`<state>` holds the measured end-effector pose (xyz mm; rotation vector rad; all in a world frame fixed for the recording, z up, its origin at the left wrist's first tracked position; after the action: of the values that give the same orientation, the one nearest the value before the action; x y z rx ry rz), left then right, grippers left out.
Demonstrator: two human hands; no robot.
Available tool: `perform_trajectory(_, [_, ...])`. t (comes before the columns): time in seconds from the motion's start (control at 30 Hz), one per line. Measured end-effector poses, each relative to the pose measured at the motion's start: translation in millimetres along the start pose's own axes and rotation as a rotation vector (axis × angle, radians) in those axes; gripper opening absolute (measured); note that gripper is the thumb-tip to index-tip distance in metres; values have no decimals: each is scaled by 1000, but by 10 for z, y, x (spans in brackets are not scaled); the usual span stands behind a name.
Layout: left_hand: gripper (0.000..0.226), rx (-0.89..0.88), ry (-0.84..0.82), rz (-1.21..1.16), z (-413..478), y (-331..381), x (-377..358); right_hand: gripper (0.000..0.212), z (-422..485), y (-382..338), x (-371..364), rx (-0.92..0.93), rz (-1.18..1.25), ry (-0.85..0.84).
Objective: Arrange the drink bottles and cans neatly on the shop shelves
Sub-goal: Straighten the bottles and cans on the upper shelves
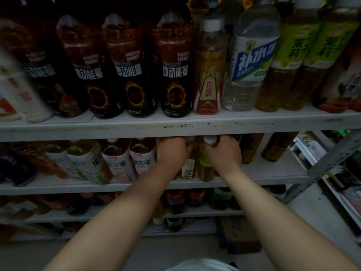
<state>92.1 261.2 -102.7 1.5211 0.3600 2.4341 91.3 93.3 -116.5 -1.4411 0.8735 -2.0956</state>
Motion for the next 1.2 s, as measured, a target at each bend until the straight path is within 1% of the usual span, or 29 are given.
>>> perform_trajectory(0.07, [44, -20, -22, -20, 11, -33, 1, 33, 49, -22, -10, 16, 111, -63])
perform_trajectory(0.17, [38, -86, -49, -25, 0, -43, 8, 32, 83, -64, -34, 61, 174, -129])
perform_trajectory(0.23, [39, -107, -61, -24, 2, -49, 7, 30, 111, -47, -57, 63, 208, -176])
perform_trajectory(0.33, [48, -82, -82, -15, 36, -87, 10, 31, 151, -3, -99, 85, 237, -269])
perform_trajectory(0.43, [56, -98, -112, -3, 44, -104, 14, 39, 179, 35, -102, 91, 238, -309])
perform_trajectory(0.53, [47, -146, -183, 0, 17, -109, 0, 39, 173, 30, -97, 74, 253, -320])
perform_trajectory(0.6, [43, -174, -208, 46, -3, -114, 3, 37, 141, 13, -81, 102, 236, -320])
perform_trajectory(0.63, [43, -177, -209, 56, -16, -114, 13, 37, 119, 30, -65, 111, 222, -303])
perform_trajectory(0.7, [44, -183, -165, 60, -46, -95, 69, 39, 73, 131, -8, 75, 206, -213])
perform_trajectory(0.8, [43, -259, -13, 172, -179, 6, 182, 42, -46, 360, 92, -3, 251, -67])
perform_trajectory(0.87, [50, -283, 86, 208, -422, 95, 186, 43, -166, 461, 163, 30, 291, -6])
perform_trajectory(0.93, [56, -315, 141, 126, -720, 213, 108, 44, -282, 505, 273, 118, 287, 72])
perform_trajectory(0.97, [55, -334, 150, 76, -852, 271, 47, 47, -327, 535, 334, 157, 271, 121])
perform_trajectory(1.03, [51, -351, 146, -36, -1041, 392, -82, 56, -386, 628, 448, 171, 235, 195])
perform_trajectory(1.07, [49, -332, 136, -117, -1090, 447, -136, 59, -393, 687, 492, 164, 224, 206])
perform_trajectory(1.13, [46, -217, 86, -291, -1116, 532, -248, 56, -363, 826, 535, 147, 210, 188])
perform_trajectory(1.2, [46, -76, 0, -374, -1127, 598, -426, 49, -262, 1032, 477, 61, 220, 89])
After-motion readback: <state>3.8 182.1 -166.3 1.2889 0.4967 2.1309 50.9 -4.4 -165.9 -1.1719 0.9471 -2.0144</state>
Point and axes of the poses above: each hand's wrist, its own z-axis towards the middle knuckle, its own x-axis out of the back of the hand, y = z × x, the point moved 7 cm from there along z, towards the middle knuckle, and after that the axes turned 5 degrees about y, right-handed, at the moved point
